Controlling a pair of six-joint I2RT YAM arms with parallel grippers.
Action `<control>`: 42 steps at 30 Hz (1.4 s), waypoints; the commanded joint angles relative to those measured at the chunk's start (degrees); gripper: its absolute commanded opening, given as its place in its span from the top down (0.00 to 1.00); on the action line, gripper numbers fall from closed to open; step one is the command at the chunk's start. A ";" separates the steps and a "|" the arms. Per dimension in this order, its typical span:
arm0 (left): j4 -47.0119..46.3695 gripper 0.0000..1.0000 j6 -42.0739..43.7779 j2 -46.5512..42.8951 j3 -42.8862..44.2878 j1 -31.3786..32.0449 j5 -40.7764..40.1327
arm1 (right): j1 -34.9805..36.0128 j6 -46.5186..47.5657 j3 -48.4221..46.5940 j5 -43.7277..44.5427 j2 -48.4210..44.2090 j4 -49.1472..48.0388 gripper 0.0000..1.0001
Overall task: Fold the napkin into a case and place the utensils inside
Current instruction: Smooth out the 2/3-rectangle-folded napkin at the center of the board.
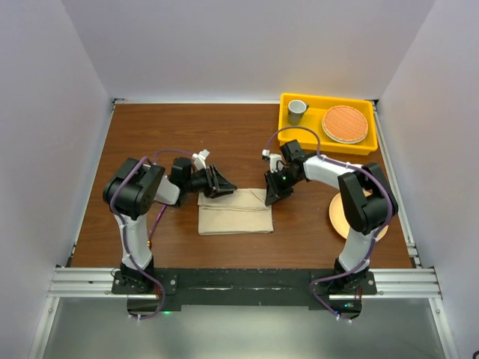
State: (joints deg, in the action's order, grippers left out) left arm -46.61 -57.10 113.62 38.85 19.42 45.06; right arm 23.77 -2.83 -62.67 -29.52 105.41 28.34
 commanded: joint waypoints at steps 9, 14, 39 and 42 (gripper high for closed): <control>4.23 0.40 6.99 -11.74 0.79 -5.70 10.66 | 0.49 0.20 2.21 10.01 5.25 -1.97 0.81; 15.40 0.41 15.07 -12.91 -2.45 -9.83 9.70 | 0.40 -0.07 1.77 9.22 4.72 -1.88 0.81; 7.50 1.00 4.91 -4.91 11.58 8.95 -3.30 | 0.49 0.46 4.57 9.13 2.88 -3.37 0.90; 6.71 1.00 2.70 -2.27 13.96 11.68 -6.29 | 0.40 0.11 5.19 9.22 2.26 -3.73 0.90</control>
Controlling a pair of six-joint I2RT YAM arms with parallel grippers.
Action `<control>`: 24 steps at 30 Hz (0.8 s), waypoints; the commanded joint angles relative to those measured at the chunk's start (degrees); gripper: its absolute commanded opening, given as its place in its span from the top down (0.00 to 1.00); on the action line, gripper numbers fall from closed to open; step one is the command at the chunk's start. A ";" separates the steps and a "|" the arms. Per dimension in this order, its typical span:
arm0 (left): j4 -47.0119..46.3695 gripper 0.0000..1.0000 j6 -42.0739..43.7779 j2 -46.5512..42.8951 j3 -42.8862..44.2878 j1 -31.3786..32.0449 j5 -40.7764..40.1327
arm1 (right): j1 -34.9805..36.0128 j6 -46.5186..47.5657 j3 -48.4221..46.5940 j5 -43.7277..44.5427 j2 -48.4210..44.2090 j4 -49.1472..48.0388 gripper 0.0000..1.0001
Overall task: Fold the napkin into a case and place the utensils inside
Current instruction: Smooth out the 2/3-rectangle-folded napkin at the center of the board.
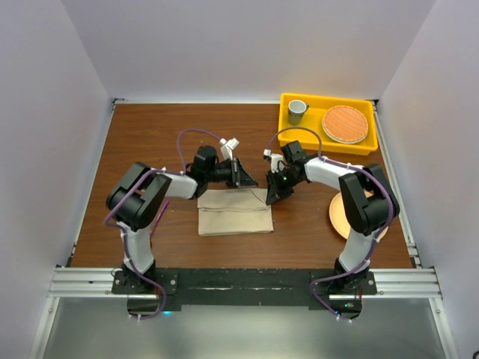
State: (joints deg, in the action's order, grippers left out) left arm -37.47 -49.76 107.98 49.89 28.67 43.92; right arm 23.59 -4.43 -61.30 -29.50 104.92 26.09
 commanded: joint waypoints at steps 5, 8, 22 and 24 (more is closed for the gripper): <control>-0.67 1.00 -5.53 8.29 5.30 4.73 -8.67 | 0.58 1.70 4.17 8.93 1.52 -1.92 0.90; 3.88 1.00 -5.17 11.80 7.66 5.61 -11.57 | 0.58 1.44 3.73 7.97 0.38 -1.83 0.89; 13.83 1.00 -2.01 16.03 8.56 5.52 -14.22 | -0.13 -4.63 -2.60 -0.39 -7.37 -2.09 0.75; 14.18 1.00 -1.75 16.12 9.08 5.44 -14.04 | -0.39 -4.28 -2.16 0.23 -6.14 -3.93 0.76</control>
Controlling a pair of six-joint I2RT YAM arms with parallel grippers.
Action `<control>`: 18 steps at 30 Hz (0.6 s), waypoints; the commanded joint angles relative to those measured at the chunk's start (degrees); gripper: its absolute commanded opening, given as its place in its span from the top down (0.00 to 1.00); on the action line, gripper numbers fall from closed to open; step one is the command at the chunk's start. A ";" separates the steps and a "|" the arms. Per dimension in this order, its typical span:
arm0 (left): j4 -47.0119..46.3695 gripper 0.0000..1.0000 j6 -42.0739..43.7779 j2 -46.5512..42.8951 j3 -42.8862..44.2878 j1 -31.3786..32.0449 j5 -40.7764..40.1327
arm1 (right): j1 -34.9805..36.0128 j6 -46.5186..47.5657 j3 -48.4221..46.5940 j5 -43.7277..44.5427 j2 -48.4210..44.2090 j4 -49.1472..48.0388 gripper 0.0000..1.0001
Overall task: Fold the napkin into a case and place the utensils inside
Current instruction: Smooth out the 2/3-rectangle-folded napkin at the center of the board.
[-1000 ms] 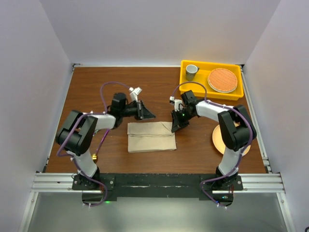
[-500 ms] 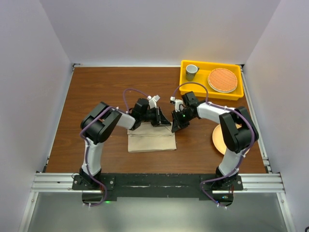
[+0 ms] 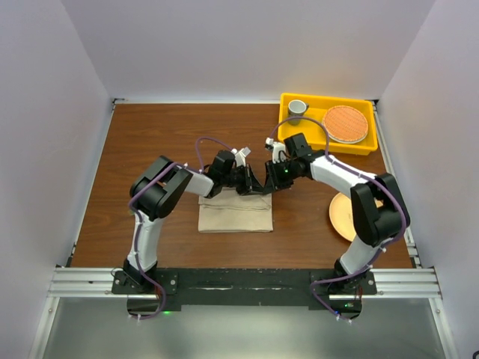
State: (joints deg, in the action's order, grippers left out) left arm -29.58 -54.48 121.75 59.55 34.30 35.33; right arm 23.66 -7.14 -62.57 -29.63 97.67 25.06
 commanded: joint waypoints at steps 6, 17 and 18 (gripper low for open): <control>6.29 1.00 2.97 2.52 -0.22 -0.38 -5.45 | -0.54 -0.34 1.39 1.59 4.81 -3.35 0.83; 0.76 0.62 8.14 -6.33 -1.18 -5.64 -1.93 | -0.63 2.30 4.82 7.13 10.26 -3.26 0.84; 1.36 0.58 9.46 -11.40 -1.89 -6.87 -1.93 | -0.72 2.30 4.82 7.21 10.35 -3.18 0.83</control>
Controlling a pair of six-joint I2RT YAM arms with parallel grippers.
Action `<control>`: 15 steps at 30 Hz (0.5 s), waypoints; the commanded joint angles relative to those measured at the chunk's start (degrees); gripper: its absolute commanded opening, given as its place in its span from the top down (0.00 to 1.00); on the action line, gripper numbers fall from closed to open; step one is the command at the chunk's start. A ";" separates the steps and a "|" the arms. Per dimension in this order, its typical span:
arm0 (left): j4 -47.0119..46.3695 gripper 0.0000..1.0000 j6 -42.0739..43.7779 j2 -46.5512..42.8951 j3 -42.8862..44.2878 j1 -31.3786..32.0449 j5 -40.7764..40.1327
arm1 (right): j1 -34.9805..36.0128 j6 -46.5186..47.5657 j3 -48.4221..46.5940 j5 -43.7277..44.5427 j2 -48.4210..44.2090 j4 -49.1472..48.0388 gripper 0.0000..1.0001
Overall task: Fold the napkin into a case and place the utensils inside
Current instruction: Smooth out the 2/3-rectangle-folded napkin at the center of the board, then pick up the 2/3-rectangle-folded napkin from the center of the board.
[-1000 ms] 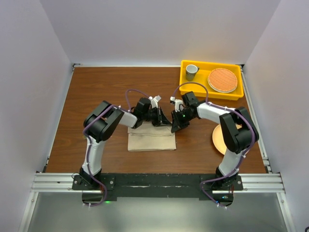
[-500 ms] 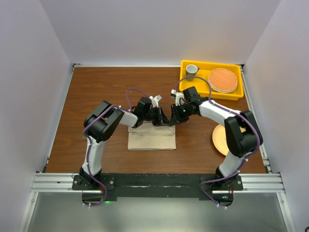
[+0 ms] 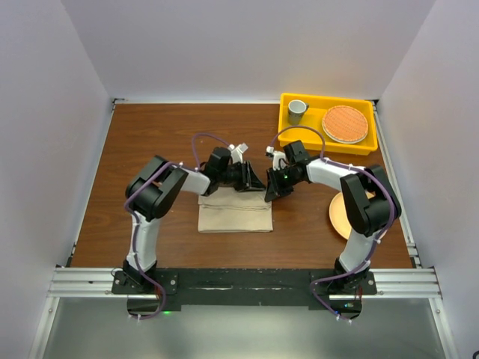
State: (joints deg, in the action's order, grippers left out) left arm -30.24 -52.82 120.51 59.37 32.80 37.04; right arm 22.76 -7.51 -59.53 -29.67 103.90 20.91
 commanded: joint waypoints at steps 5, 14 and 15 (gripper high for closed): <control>18.14 0.55 33.38 -29.22 -5.23 -12.32 -4.95 | 0.18 2.67 1.26 7.70 4.38 0.89 0.84; 40.26 0.51 89.33 -58.34 -23.23 2.96 -9.79 | 0.35 3.73 -0.85 7.43 5.53 2.03 0.83; 39.48 0.52 90.95 -59.50 -26.30 4.54 -11.01 | 0.26 3.90 -0.94 7.35 5.87 2.12 0.83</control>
State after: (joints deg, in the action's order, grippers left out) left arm -1.87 11.18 66.13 42.41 31.05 30.15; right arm 22.74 -7.16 -61.21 -29.78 105.08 22.74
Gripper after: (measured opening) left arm 0.489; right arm 0.165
